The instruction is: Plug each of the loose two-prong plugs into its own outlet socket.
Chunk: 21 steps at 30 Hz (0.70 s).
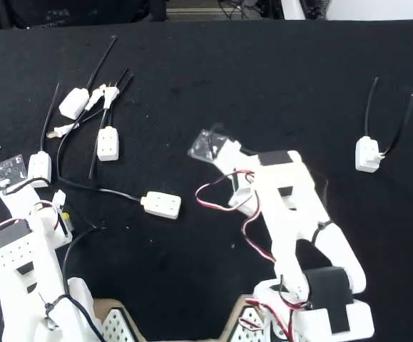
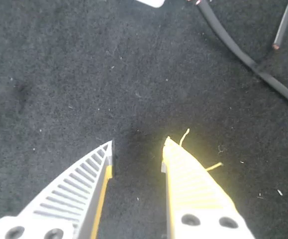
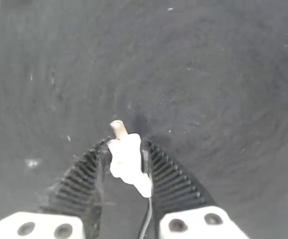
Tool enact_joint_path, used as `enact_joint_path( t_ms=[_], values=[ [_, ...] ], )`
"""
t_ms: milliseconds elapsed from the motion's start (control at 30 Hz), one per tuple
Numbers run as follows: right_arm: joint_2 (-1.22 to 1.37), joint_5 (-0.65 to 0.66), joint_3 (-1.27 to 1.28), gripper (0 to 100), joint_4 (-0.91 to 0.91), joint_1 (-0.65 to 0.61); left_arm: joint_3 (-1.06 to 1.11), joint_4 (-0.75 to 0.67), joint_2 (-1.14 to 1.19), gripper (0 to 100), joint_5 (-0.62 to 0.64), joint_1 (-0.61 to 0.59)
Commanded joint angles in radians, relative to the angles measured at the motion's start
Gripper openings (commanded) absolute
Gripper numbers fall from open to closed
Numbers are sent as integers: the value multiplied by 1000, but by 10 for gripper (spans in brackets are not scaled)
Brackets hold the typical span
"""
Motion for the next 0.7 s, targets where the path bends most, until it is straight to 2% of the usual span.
enact_joint_path(
  t_ms=[0, 167, 233, 467, 667],
  values=[
    [51, -81, -31, 23, -46, -26, -15, 31, -17, 167, 3, -8],
    [85, -81, -38, 139, -37, -21, -15, 31, -17, 167, 3, -8],
    [85, -75, -38, 140, -20, -11, -15, 31, -17, 167, 3, -8],
    [85, 78, -35, 140, 34, 69, -15, 31, -17, 167, 3, -8],
    [85, 87, 36, 139, -71, 61, -15, 29, -17, 167, 3, -8]
  ],
)
